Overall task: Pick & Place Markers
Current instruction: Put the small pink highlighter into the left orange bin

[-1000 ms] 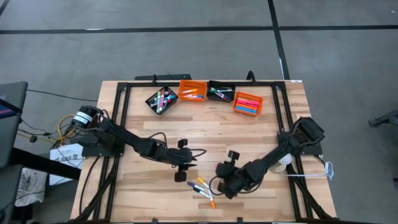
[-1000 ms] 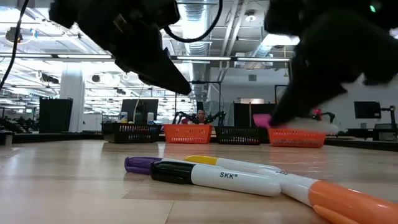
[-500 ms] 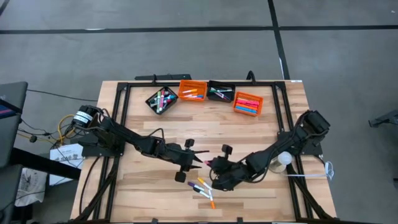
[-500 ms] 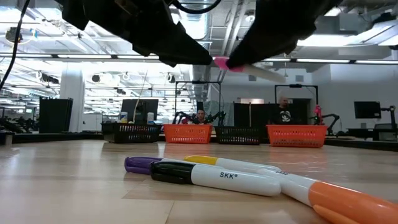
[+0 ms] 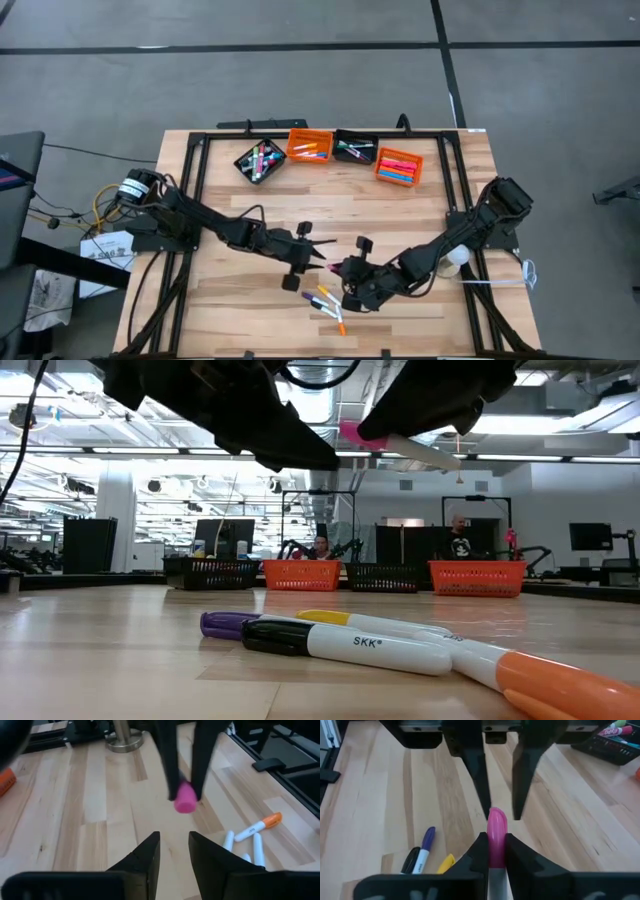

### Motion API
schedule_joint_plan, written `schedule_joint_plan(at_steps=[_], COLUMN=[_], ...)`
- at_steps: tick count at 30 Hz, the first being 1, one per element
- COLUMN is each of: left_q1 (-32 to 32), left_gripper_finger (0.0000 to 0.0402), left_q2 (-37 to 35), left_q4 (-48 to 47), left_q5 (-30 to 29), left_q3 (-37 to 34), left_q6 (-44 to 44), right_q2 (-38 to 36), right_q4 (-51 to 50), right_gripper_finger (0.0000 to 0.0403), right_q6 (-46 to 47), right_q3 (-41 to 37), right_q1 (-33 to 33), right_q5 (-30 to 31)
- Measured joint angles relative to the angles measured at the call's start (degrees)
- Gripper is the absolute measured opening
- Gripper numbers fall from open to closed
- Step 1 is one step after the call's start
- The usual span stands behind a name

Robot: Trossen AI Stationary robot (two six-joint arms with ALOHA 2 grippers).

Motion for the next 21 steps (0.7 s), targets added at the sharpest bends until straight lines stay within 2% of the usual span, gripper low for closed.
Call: schedule_joint_plan(at_steps=[5, 12, 18, 21], left_q1=[1.39, 1.45, 1.45, 1.41], left_gripper_finger=[0.0139, 0.0197, 0.0209, 0.0206], left_q2=[1.11, 7.04, 7.87, 7.89], left_q4=[1.65, 9.95, 15.35, 17.3], left_q5=[-0.2, -0.08, -0.01, 1.92], left_q3=[-0.02, -0.04, -0.07, -0.15], left_q6=[-0.88, -0.81, -0.69, -0.59], right_q2=[0.01, 0.02, 0.02, 0.0], right_q4=[0.05, 0.24, 0.48, 1.28], right_gripper_finger=[0.0038, 0.003, 0.0035, 0.0029], right_q6=[-0.65, -2.38, -2.95, -4.26], right_q3=[0.0, 0.02, 0.02, 0.04], right_q1=[-0.04, -0.52, -0.76, -1.09], right_q5=[0.02, 0.06, 0.31, 0.37])
